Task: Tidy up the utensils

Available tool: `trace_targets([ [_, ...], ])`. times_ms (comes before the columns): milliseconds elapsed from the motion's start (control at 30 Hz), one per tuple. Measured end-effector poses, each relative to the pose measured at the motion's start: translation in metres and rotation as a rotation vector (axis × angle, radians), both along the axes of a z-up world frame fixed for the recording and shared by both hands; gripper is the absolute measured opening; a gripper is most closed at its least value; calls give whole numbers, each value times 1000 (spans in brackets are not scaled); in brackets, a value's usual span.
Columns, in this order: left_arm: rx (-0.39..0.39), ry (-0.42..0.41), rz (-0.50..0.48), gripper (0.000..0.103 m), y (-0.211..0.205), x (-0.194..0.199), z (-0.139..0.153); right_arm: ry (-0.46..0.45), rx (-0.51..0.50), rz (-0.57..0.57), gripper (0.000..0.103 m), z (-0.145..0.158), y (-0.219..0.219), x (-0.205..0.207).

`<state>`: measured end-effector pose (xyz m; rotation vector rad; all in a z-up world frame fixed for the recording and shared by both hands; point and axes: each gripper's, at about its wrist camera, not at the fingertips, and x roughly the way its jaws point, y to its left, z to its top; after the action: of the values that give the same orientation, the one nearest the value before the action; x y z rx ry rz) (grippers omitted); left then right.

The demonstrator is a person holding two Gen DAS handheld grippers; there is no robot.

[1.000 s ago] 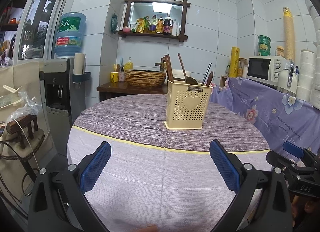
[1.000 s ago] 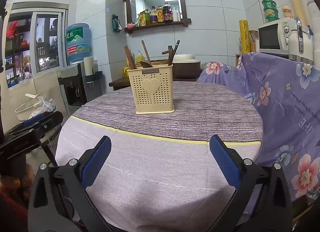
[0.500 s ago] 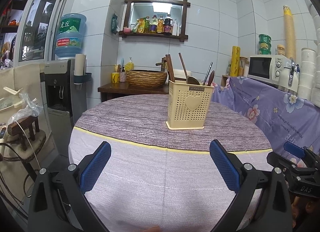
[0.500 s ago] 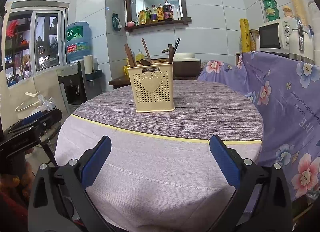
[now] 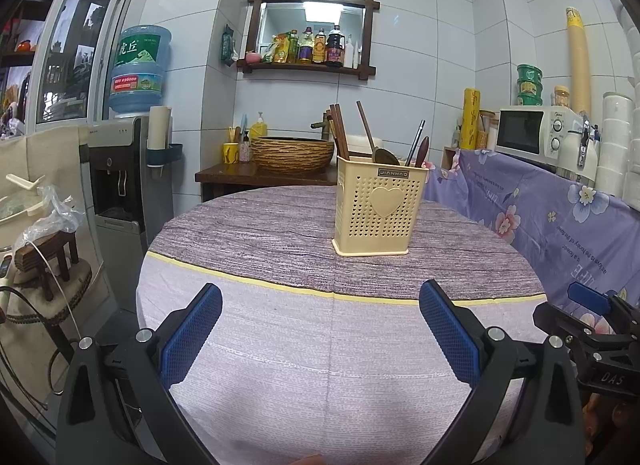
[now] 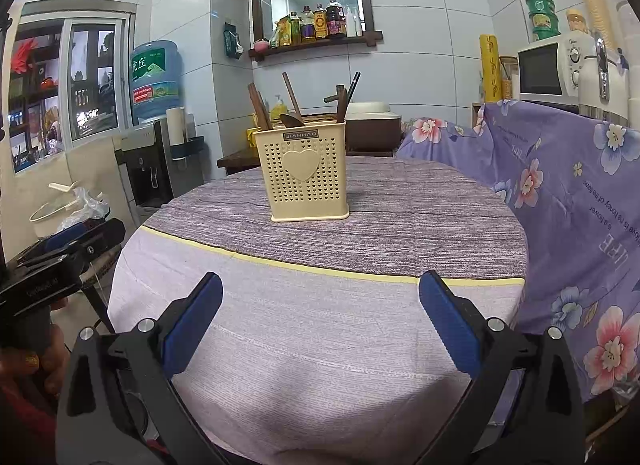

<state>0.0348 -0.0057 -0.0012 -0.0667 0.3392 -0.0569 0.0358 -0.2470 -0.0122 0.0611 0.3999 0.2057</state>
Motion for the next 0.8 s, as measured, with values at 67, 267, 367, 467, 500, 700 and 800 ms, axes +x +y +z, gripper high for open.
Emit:
trace_targets([
  [67,1,6,0,98,0,1,-1,4,-1,1,97,0,0,0],
  [267,-1,10,-1,98,1,2,-2,8,-2,1,97,0,0,3],
  [367,-1,11,-1,98,1,1,-2,9,-2,2,97,-1,-1,3],
  [467,5,9,5,98,0,1,-2,9,-2,2,97,-1,0,2],
  [500,8,7,7,98,0,1,-2,9,-2,2,97,-1,-1,2],
  [700,13,-21,-5,98,-3,-3,-1,8,-2,1,97,-2,-1,2],
  [800,23,-25,-3,98,-5,-4,1,8,-3,2,97,-2,-1,2],
])
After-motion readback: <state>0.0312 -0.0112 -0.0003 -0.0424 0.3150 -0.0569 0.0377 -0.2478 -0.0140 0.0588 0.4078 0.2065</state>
